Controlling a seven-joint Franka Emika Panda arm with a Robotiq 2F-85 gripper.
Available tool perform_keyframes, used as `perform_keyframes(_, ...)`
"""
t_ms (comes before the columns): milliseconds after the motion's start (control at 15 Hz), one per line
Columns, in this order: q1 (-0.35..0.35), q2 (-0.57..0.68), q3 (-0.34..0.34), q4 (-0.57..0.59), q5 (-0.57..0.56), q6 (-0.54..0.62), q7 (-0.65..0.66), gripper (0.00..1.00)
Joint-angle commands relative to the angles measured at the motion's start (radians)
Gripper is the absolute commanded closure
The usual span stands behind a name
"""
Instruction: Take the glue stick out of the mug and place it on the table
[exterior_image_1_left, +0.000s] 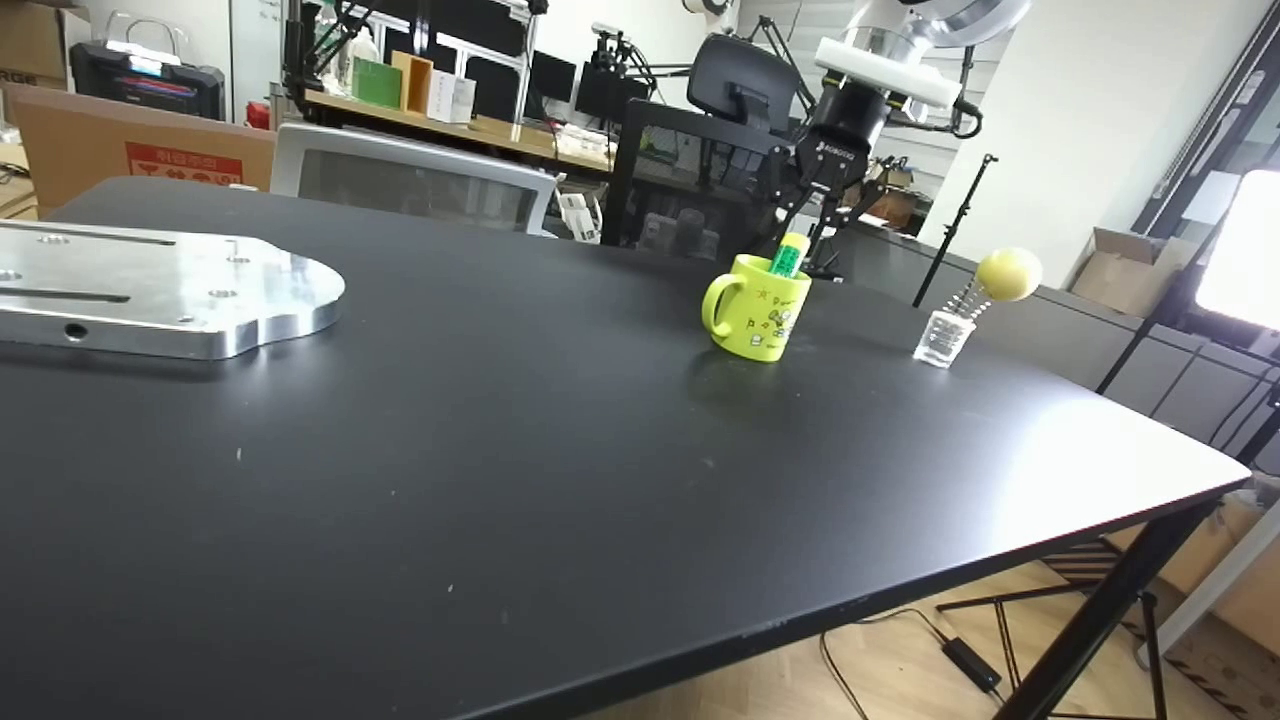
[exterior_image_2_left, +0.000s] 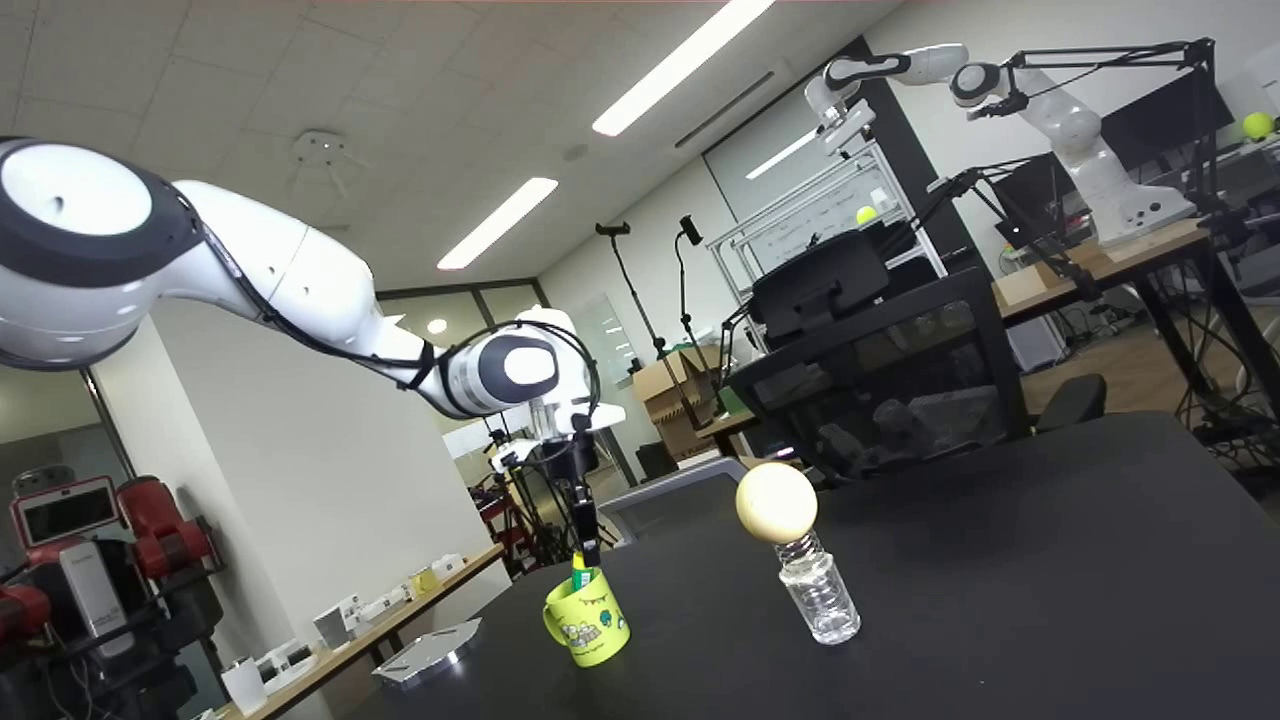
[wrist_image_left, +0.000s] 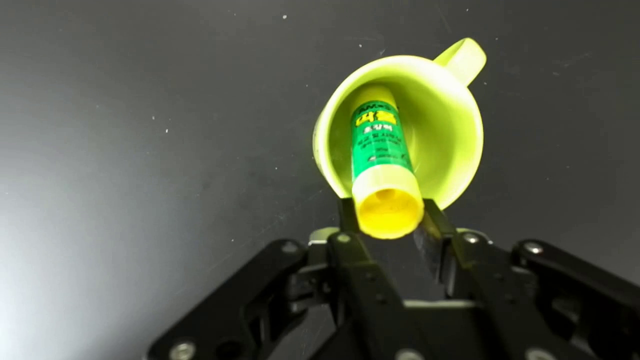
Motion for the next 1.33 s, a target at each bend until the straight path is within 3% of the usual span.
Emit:
perform_keyframes(0,-0.039,-0.097,0.004,0.006,0.019,-0.096,-0.024,0.91)
perform_keyframes(133,-0.056,-0.172,-0.001,-0.011,0.002,-0.119,-0.087,0.91)
perform_keyframes(400,-0.081,-0.326,-0.032,-0.074,-0.138,-0.123,-0.315,0.91)
perform_keyframes(733,-0.179,-0.475,-0.065,-0.179,-0.148,-0.132,-0.518,0.91)
perform_keyframes(800,-0.156,-0.402,-0.050,-0.100,-0.140,-0.139,-0.467,0.66)
perform_keyframes(1000,-0.193,-0.451,-0.067,-0.147,-0.139,-0.139,-0.524,0.66)
perform_keyframes(1200,-0.185,-0.454,-0.063,-0.158,-0.139,-0.138,-0.526,0.66)
perform_keyframes(1267,-0.183,-0.454,-0.062,-0.160,-0.139,-0.137,-0.526,0.91)
